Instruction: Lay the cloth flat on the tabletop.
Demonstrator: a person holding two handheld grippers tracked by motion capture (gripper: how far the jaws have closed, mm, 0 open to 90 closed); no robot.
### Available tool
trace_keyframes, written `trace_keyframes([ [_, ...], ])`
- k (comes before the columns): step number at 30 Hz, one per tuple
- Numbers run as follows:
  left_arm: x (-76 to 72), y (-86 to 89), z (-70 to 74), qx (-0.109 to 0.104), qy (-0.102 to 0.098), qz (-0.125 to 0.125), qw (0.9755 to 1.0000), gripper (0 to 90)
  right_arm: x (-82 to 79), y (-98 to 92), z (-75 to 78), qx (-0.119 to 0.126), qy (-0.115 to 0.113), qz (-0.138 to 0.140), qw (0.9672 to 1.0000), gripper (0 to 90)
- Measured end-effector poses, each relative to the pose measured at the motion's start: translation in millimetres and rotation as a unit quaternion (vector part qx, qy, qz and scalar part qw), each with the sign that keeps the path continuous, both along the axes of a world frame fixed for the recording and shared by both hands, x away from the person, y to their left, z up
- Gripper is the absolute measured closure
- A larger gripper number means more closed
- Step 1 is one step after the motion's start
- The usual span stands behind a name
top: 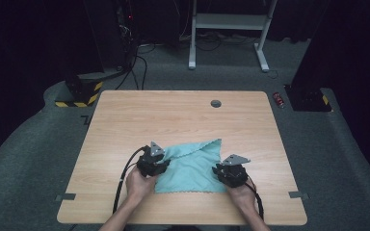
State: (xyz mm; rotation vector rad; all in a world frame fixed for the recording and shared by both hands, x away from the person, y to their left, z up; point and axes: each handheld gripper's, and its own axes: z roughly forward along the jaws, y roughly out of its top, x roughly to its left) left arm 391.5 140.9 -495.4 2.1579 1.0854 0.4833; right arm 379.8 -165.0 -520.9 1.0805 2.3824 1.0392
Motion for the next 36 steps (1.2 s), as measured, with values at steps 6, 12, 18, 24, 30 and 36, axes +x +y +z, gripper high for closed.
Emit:
trace_keyframes([
  [6, 15.7, -5.4, -2.3, 0.023, 0.011, -0.006, 0.9996, 86.9, 1.0, -0.4, -1.8, 0.009, -0.004, -0.003, 0.9999, 71.9],
  [12, 39.8, -1.1, 12.3, -0.006, 0.019, 0.011, 0.9997, 89.4, 1.1, -0.6, -1.8, 0.011, -0.002, -0.002, 0.9999, 71.2],
  [18, 73.0, 4.1, 19.4, -0.020, 0.027, 0.040, 0.9986, 89.4, 1.2, -0.5, -1.8, 0.009, -0.004, 0.000, 1.0000, 70.7],
  [24, 105.7, 11.7, 3.8, -0.011, 0.051, 0.079, 0.9955, 87.7, 2.3, -1.3, -1.9, 0.013, 0.000, 0.001, 0.9999, 70.7],
  [30, 97.2, 16.3, -0.9, -0.019, 0.051, 0.073, 0.9958, 73.8, 4.9, -4.2, -1.5, 0.027, 0.012, 0.001, 0.9996, 71.5],
  [36, 79.4, 20.2, 10.2, -0.041, 0.021, 0.059, 0.9972, 61.0, 12.0, -6.6, 9.2, 0.037, 0.009, -0.006, 0.9993, 73.3],
])
